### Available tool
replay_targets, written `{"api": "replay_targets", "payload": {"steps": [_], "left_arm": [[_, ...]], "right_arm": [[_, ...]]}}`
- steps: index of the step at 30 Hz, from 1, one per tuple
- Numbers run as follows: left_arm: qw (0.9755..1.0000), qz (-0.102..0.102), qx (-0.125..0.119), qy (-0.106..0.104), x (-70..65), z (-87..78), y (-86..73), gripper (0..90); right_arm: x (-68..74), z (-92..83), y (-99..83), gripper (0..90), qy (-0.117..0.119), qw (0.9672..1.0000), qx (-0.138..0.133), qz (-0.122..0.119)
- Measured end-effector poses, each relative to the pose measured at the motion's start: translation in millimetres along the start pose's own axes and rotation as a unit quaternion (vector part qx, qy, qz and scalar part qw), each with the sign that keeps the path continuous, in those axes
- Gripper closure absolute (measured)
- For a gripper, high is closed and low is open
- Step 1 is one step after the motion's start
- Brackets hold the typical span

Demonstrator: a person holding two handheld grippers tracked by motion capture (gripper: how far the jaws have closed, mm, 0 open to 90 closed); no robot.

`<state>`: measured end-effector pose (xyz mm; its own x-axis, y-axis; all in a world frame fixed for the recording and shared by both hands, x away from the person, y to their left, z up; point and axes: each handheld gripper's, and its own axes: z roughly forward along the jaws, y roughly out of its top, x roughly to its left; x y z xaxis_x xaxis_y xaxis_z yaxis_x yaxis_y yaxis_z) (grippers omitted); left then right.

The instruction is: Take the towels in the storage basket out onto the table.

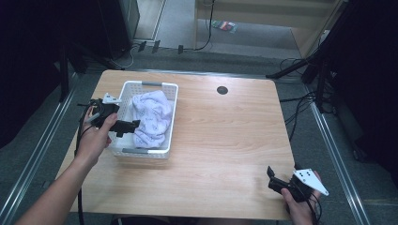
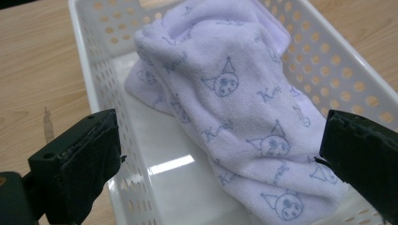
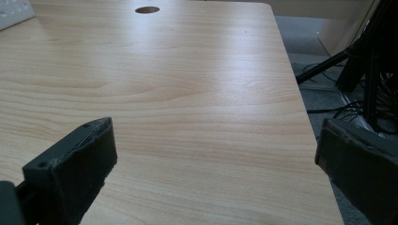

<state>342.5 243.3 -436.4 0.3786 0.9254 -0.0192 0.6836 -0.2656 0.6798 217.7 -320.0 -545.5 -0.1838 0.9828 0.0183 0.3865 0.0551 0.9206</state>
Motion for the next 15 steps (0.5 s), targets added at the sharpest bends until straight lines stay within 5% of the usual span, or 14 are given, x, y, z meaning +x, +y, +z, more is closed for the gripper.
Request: {"api": "replay_targets", "payload": {"steps": [15], "left_arm": [[0.9970, -0.013, 0.069, -0.034, -16.0, 37.3, 23.0, 0.0]], "right_arm": [[-0.2, 1.1, 0.4, 0.0, -0.001, 1.0000, 0.005, 0.001]]}}
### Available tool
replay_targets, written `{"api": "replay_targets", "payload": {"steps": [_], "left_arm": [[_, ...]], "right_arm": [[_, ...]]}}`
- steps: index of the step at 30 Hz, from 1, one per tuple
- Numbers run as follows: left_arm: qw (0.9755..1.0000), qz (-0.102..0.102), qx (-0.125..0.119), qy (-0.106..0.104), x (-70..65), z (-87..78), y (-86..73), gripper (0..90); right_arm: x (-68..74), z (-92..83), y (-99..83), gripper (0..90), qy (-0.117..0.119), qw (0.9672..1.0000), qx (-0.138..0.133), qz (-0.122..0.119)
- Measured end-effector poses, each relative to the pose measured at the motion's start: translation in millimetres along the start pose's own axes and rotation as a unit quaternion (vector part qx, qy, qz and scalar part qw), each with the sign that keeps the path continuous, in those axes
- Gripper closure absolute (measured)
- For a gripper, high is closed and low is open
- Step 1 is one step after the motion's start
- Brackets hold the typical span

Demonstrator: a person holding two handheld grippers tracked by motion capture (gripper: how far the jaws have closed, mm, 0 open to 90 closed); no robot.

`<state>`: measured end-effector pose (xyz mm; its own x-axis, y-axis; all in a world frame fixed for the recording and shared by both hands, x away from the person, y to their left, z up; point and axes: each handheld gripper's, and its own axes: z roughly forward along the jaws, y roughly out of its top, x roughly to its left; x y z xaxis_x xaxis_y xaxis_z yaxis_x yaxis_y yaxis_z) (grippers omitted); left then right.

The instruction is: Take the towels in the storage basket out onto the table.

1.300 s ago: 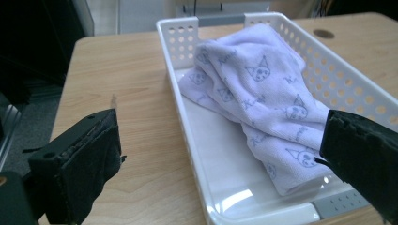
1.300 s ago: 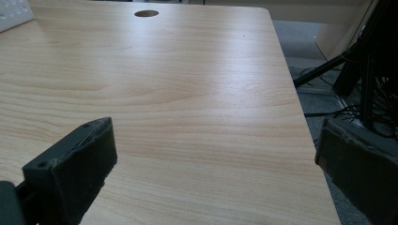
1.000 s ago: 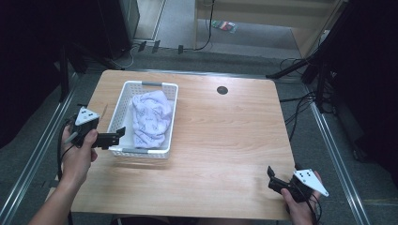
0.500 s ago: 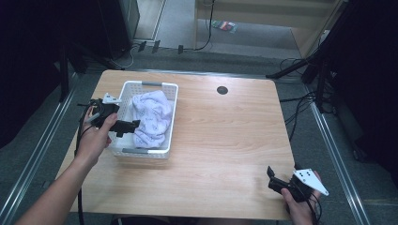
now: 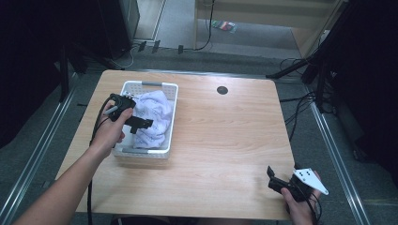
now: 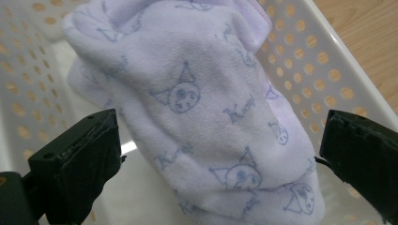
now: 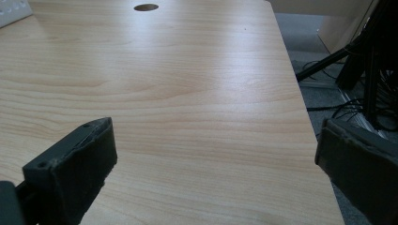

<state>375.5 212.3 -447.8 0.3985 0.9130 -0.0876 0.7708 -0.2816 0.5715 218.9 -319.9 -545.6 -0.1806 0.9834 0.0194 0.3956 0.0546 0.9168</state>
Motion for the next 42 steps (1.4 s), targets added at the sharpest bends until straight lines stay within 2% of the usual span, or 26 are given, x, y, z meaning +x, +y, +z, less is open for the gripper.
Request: {"api": "replay_targets", "payload": {"steps": [8, 11, 13, 15, 17, 20, 22, 27, 28, 29, 34, 38, 39, 40, 42], "left_arm": [[0.9984, -0.043, 0.022, 0.031, 1.8, 19.5, 10.9, 0.0], [0.9973, -0.065, 0.031, 0.016, 3.8, 26.9, 12.5, 0.0], [0.9965, -0.072, 0.040, 0.018, 4.6, 30.5, 13.4, 0.0], [0.9962, -0.070, 0.050, 0.014, 3.5, 34.6, 13.7, 0.0], [0.9954, -0.067, 0.065, 0.021, 1.9, 40.5, 13.7, 0.0], [0.9929, -0.077, 0.082, 0.039, 1.1, 49.7, 13.7, 0.0], [0.9914, -0.081, 0.094, 0.041, 0.6, 54.8, 14.2, 0.0], [0.9891, -0.074, 0.118, 0.048, -1.7, 63.6, 16.4, 0.0], [0.9893, -0.072, 0.117, 0.050, -1.4, 65.0, 16.5, 0.0], [0.9888, -0.066, 0.126, 0.046, -0.1, 65.9, 17.1, 0.0], [0.9859, -0.076, 0.145, 0.034, 5.2, 74.1, 16.4, 0.0], [0.9838, -0.075, 0.158, 0.041, 2.5, 81.0, 15.2, 0.0], [0.9839, -0.076, 0.156, 0.042, 1.7, 83.4, 14.2, 0.0], [0.9834, -0.075, 0.161, 0.038, 2.6, 84.6, 13.5, 0.0], [0.9823, -0.088, 0.164, 0.015, 5.3, 89.9, 9.8, 1.8]], "right_arm": [[-0.4, 0.1, 0.1, 0.0, 0.000, 1.0000, 0.001, 0.003], [-0.6, 0.1, 0.2, 0.0, 0.000, 1.0000, 0.002, 0.004], [-0.9, 0.1, 0.2, 0.0, 0.001, 1.0000, 0.002, 0.004], [-0.8, 0.2, 0.2, 0.0, 0.001, 1.0000, 0.002, 0.005], [-0.8, 0.5, 0.3, 0.0, 0.001, 1.0000, 0.002, 0.004], [-0.7, 0.5, 0.3, 0.0, 0.000, 1.0000, 0.003, 0.004], [-0.8, 0.7, 0.3, 0.0, 0.000, 1.0000, 0.003, 0.003], [-0.6, 1.0, 0.4, 0.0, 0.000, 1.0000, 0.005, 0.004], [-0.6, 0.9, 0.4, 0.0, 0.000, 1.0000, 0.005, 0.005], [-0.6, 1.0, 0.4, 0.0, 0.000, 1.0000, 0.005, 0.005], [-0.5, 1.2, 0.4, 0.0, -0.002, 1.0000, 0.005, 0.004], [-0.5, 1.3, 0.4, 0.0, -0.002, 1.0000, 0.006, 0.004], [-0.5, 1.3, 0.5, 0.0, -0.002, 1.0000, 0.007, 0.004], [-0.5, 1.3, 0.5, 0.0, -0.002, 1.0000, 0.007, 0.004], [-0.5, 1.3, 0.5, 0.0, -0.002, 1.0000, 0.007, 0.005]]}}
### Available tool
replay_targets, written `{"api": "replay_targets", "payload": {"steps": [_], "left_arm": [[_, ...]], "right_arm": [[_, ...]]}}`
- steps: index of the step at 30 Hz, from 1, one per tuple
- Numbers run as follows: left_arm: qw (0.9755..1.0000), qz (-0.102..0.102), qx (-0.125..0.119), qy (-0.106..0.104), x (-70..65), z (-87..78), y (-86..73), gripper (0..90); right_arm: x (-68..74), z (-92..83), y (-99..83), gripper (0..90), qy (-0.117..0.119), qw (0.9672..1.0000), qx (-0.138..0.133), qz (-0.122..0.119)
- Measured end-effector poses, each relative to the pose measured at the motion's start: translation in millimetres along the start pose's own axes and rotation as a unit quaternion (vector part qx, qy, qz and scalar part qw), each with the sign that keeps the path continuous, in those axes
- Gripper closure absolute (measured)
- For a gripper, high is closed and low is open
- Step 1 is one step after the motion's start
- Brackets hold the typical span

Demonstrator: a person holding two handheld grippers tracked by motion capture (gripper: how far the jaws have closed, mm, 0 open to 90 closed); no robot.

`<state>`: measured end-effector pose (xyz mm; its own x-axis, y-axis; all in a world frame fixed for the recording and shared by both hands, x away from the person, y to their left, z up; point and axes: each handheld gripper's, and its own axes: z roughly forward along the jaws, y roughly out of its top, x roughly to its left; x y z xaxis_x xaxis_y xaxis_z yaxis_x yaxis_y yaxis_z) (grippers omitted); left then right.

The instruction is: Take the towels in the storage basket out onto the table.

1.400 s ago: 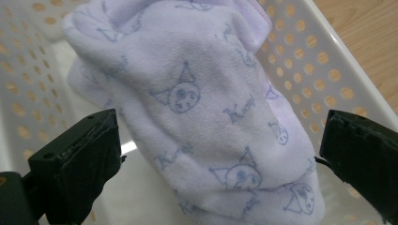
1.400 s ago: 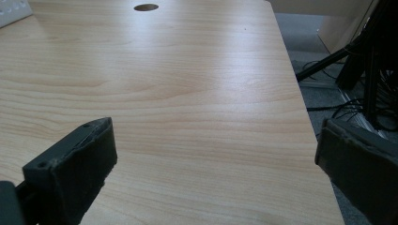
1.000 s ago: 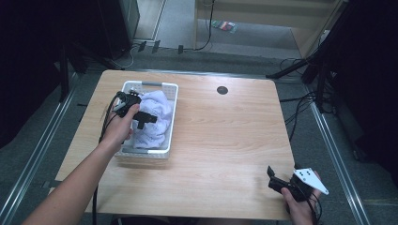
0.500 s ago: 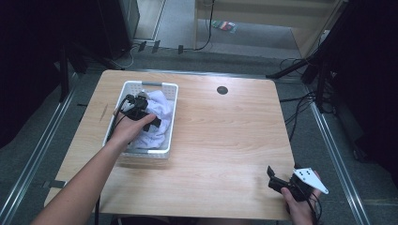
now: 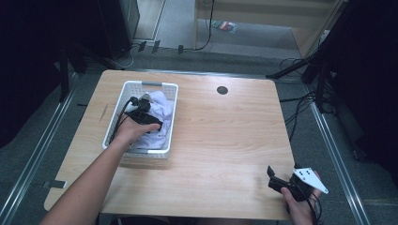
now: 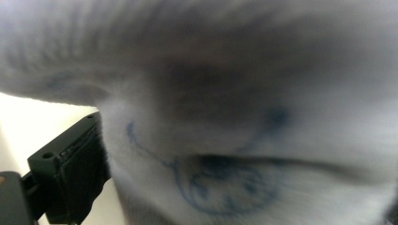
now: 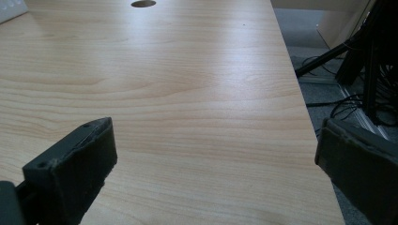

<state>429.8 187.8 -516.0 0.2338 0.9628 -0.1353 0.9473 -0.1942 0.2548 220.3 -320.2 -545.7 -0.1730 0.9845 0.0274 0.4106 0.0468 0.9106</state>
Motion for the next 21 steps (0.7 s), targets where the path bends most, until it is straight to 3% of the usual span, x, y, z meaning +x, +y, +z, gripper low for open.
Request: {"api": "replay_targets", "payload": {"steps": [3, 8, 14, 17, 21], "left_arm": [[0.9998, 0.014, -0.009, 0.007, -2.9, -1.3, -0.4, 4.8], [0.9994, 0.030, -0.017, -0.005, -7.6, -6.1, 0.2, 26.8], [0.9992, 0.020, -0.022, -0.028, -6.6, -8.3, -0.4, 47.7], [0.9988, 0.017, -0.026, -0.039, -3.7, -10.7, -0.7, 53.9], [0.9984, 0.022, -0.036, -0.037, -2.8, -15.8, -1.7, 58.6]], "right_arm": [[0.1, 0.0, 0.0, 0.0, 0.000, 1.0000, 0.001, 0.000], [0.3, 0.3, 0.2, 0.0, -0.001, 1.0000, 0.003, -0.001], [0.4, 0.6, 0.4, 0.0, -0.001, 1.0000, 0.006, 0.000], [0.4, 0.7, 0.4, 0.0, -0.001, 1.0000, 0.007, 0.000], [0.0, 0.6, 0.4, 0.0, -0.001, 1.0000, 0.006, 0.002]]}}
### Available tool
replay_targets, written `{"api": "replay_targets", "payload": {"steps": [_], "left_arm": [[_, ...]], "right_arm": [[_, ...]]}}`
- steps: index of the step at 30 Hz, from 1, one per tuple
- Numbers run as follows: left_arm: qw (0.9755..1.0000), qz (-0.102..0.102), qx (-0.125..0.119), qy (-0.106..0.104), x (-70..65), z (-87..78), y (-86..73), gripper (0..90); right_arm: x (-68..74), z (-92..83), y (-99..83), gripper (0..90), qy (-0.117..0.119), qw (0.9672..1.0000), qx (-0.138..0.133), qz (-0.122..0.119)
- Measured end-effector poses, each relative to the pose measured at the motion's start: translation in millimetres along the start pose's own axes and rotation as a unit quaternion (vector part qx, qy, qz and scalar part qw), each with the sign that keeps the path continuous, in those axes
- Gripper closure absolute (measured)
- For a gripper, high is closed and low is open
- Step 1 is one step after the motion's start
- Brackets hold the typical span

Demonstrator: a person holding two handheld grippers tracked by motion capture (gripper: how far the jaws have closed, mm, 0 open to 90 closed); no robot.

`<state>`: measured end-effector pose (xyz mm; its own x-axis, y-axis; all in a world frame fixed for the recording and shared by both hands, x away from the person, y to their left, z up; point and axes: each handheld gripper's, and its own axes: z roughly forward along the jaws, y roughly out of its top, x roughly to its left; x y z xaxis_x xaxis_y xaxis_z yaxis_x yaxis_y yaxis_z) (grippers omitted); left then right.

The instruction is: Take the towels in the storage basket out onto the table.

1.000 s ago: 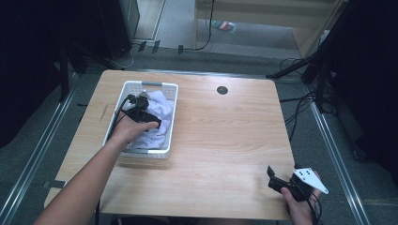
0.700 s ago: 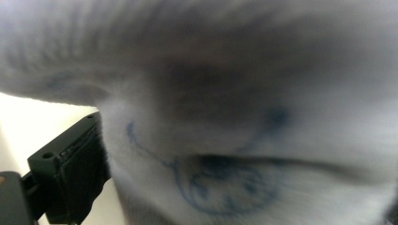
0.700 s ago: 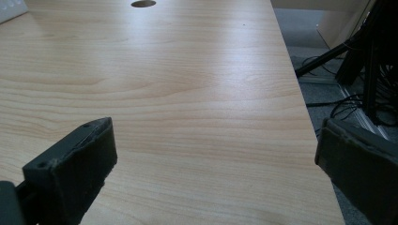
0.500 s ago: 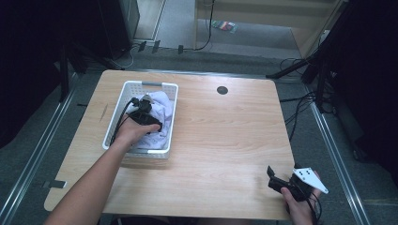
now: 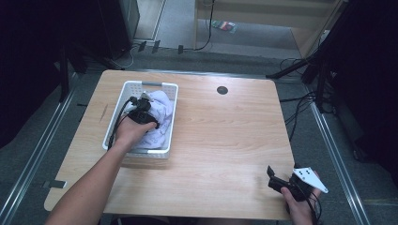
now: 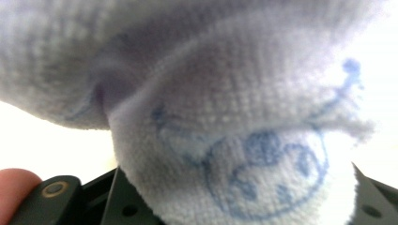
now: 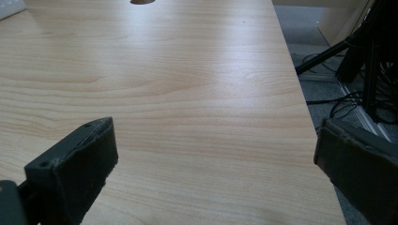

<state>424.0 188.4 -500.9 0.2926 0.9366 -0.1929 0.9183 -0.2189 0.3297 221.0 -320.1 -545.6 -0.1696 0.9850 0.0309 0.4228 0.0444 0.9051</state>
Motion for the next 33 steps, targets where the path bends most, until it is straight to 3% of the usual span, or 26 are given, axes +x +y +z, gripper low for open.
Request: {"api": "replay_targets", "payload": {"steps": [13, 17, 26, 33], "left_arm": [[0.9987, 0.026, -0.043, -0.004, 4.5, -40.5, 3.7, 60.0], [0.9981, 0.032, -0.053, 0.005, 1.8, -52.3, 4.8, 59.9], [0.9964, 0.038, -0.074, 0.016, 0.3, -73.5, 5.8, 59.7], [0.9953, 0.035, -0.090, 0.008, 0.4, -88.2, 8.4, 59.6]], "right_arm": [[0.5, 0.9, 0.3, 0.8, 0.000, 1.0000, 0.004, -0.006], [0.6, 1.1, 0.4, 0.8, -0.001, 1.0000, 0.005, -0.004], [2.1, 0.5, 0.0, 0.9, -0.004, 0.9999, 0.000, -0.011], [3.5, -0.7, -0.6, 0.8, -0.004, 0.9998, -0.006, -0.018]]}}
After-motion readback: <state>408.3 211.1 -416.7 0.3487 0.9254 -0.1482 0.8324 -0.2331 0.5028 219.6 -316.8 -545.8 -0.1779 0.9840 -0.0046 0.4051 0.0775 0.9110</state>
